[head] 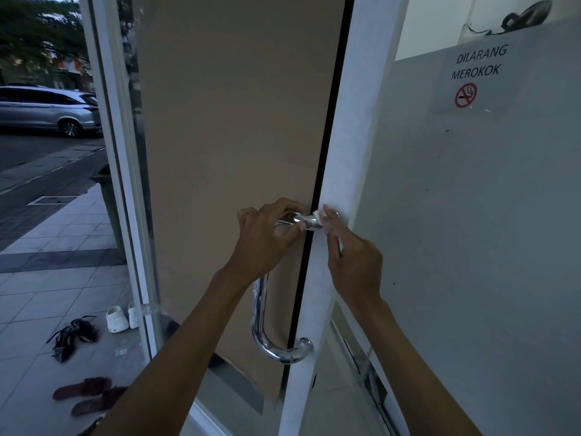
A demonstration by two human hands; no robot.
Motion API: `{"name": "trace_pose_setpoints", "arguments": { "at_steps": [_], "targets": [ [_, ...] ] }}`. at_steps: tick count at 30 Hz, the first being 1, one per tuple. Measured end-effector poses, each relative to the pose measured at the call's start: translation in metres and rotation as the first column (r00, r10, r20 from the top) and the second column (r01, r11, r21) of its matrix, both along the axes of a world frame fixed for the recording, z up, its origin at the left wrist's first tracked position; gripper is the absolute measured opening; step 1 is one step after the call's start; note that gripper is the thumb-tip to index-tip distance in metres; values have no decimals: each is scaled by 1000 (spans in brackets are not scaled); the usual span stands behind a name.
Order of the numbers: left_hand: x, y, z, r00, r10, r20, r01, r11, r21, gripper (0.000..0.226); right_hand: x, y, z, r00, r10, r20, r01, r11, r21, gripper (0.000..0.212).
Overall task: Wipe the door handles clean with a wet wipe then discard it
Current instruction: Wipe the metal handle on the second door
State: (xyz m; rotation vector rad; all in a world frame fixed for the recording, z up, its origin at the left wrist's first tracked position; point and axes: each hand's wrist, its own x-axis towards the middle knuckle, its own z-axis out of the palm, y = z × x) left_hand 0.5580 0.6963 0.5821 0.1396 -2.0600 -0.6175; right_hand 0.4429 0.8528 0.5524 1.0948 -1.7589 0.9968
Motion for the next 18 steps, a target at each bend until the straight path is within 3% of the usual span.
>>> {"name": "trace_pose_setpoints", "arguments": {
  "at_steps": [4,9,14,18],
  "targets": [
    [1,1,2,1000,-24,-16,24,1000,4,23,3,-3,-7,994,92,-63,-89,995,42,37],
    [0,2,0,1000,-2,-7,3,1000,18,23,6,-9,-16,972,146,185,-106,972,-211,33],
    [-1,2,0,1000,-24,-16,25,999,38,24,12,-16,-30,992,127,20,-121,975,-188,31],
    [0,4,1,1000,-3,1,3,999,39,22,19,-25,-30,959,205,194,-113,909,-401,37]
  ]
}}
